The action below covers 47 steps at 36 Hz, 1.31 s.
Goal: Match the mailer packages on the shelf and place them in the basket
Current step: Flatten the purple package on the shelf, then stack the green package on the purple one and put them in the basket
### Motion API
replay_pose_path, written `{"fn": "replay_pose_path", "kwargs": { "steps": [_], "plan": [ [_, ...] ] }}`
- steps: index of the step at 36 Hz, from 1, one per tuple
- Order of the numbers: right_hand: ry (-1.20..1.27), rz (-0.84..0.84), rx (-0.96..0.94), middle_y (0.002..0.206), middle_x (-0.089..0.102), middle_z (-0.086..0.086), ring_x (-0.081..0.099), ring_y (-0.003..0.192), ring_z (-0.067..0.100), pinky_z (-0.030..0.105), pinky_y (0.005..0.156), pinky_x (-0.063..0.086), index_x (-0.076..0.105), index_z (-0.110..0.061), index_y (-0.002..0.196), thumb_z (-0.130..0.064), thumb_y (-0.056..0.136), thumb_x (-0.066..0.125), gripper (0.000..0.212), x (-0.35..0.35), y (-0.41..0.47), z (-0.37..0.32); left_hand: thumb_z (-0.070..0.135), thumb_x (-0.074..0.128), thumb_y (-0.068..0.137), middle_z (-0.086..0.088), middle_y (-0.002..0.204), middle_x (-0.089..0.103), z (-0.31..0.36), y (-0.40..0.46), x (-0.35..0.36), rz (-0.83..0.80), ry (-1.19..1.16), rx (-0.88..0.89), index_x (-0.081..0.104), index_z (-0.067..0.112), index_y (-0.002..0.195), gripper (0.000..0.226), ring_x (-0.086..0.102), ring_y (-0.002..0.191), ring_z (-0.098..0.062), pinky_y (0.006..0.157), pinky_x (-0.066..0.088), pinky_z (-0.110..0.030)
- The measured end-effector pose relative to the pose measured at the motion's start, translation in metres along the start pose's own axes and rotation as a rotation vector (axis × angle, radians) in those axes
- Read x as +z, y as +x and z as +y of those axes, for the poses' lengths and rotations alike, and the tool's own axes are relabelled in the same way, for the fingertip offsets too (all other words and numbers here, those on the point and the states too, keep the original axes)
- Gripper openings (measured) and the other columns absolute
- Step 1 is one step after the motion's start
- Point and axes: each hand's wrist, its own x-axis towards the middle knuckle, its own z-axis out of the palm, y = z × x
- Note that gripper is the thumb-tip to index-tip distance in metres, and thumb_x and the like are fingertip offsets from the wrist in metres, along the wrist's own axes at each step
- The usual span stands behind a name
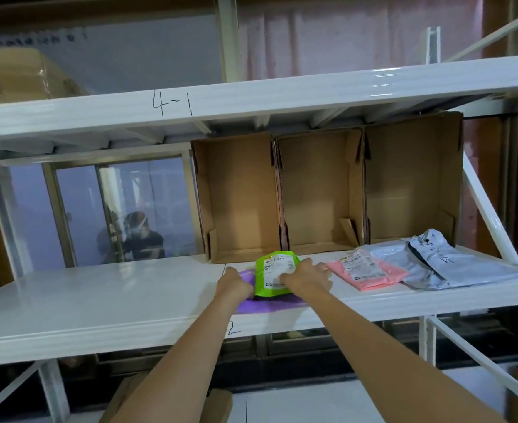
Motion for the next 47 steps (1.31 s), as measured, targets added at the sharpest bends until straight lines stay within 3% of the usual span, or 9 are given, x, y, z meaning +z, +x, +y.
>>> {"fn": "replay_pose_path", "kwargs": {
  "steps": [9, 15, 17, 21, 25, 31, 37, 42, 47],
  "plan": [
    [0.325, -0.229, -0.023, 0.122, 0.059, 0.013, 0.055, 0.116, 0.026, 0.035, 0.099, 0.046, 0.039, -0.001, 0.133, -0.016, 0.077, 0.08, 0.071, -0.011, 0.008, -0.009, 0.036, 0.079, 0.067, -0.015, 0.112, 0.062, -0.008, 0.024, -0.009, -0.101, -0.662, -0.126, 0.051, 0.0, 0.115, 0.066, 0.063, 0.103, -0.032, 0.095, 0.051, -0.042],
    [0.56, -0.247, -0.022, 0.114, 0.058, 0.013, 0.057, 0.107, 0.025, 0.034, 0.089, 0.05, 0.041, -0.002, 0.127, -0.001, 0.071, 0.082, 0.07, -0.001, -0.008, 0.002, -0.002, 0.069, 0.082, -0.023, 0.117, 0.065, -0.013, 0.001, -0.013, -0.351, -0.702, -0.02, 0.059, -0.004, 0.118, 0.037, 0.066, 0.082, -0.029, 0.076, 0.056, -0.042],
    [0.667, -0.256, 0.007, 0.117, 0.058, 0.012, 0.06, 0.108, 0.026, 0.037, 0.086, 0.052, 0.036, -0.004, 0.129, -0.003, 0.068, 0.085, 0.079, -0.003, -0.012, 0.004, -0.006, 0.071, 0.078, -0.022, 0.115, 0.066, -0.019, 0.001, -0.014, -0.344, -0.728, 0.004, 0.056, -0.003, 0.119, 0.043, 0.067, 0.081, -0.029, 0.063, 0.058, -0.04],
    [0.964, -0.326, 0.095, 0.116, 0.067, 0.012, 0.071, 0.095, 0.029, 0.046, 0.076, 0.06, 0.044, -0.002, 0.132, -0.035, 0.034, 0.099, 0.117, -0.006, -0.007, 0.014, -0.017, 0.065, 0.078, -0.023, 0.118, 0.064, -0.022, -0.004, -0.013, -0.387, -0.843, 0.091, 0.059, 0.005, 0.091, 0.027, 0.065, 0.088, -0.031, 0.086, 0.052, -0.047],
    [1.016, -0.354, 0.028, 0.109, 0.071, 0.019, 0.071, 0.096, 0.033, 0.049, 0.089, 0.055, 0.063, 0.002, 0.115, -0.019, 0.073, 0.083, 0.051, -0.016, -0.03, 0.017, -0.017, 0.064, 0.079, -0.023, 0.118, 0.063, -0.027, -0.017, -0.012, -0.469, -0.859, 0.189, 0.062, 0.008, 0.089, 0.027, 0.067, 0.077, -0.022, 0.083, 0.054, -0.043],
    [1.097, -0.387, -0.047, 0.108, 0.072, 0.016, 0.071, 0.097, 0.031, 0.05, 0.091, 0.054, 0.067, -0.002, 0.114, -0.025, 0.051, 0.09, 0.071, -0.016, -0.04, 0.033, -0.018, 0.062, 0.079, -0.024, 0.115, 0.066, -0.032, -0.038, -0.009, -0.461, -0.944, 0.154, 0.063, 0.006, 0.092, 0.027, 0.07, 0.073, -0.023, 0.08, 0.056, -0.047],
    [1.17, -0.429, -0.099, 0.108, 0.073, 0.013, 0.071, 0.096, 0.028, 0.047, 0.089, 0.055, 0.066, -0.006, 0.116, -0.016, 0.075, 0.081, 0.044, -0.042, -0.043, 0.064, -0.012, 0.063, 0.082, -0.026, 0.121, 0.061, -0.011, -0.071, 0.005, -0.434, -0.966, 0.126, 0.056, -0.007, 0.122, 0.042, 0.069, 0.084, -0.027, 0.081, 0.056, -0.05],
    [1.156, -0.521, -0.153, 0.095, 0.076, 0.005, 0.074, 0.082, 0.019, 0.031, 0.066, 0.06, 0.07, -0.009, 0.104, -0.013, 0.084, 0.073, 0.021, -0.068, -0.056, 0.11, -0.012, 0.061, 0.082, -0.02, 0.102, 0.068, -0.002, -0.108, 0.045, -0.392, -1.025, 0.065, 0.062, -0.003, 0.109, 0.028, 0.072, 0.066, -0.023, 0.061, 0.06, -0.043],
    [1.083, -0.529, -0.15, 0.107, 0.073, 0.011, 0.072, 0.089, 0.022, 0.032, 0.072, 0.06, 0.07, -0.007, 0.105, -0.018, 0.08, 0.077, 0.028, -0.088, -0.06, 0.169, -0.011, 0.066, 0.077, -0.024, 0.117, 0.064, 0.002, -0.148, 0.097, -0.349, -1.073, 0.015, 0.059, -0.003, 0.12, 0.044, 0.069, 0.088, -0.029, 0.074, 0.057, -0.052]
  ]
}}
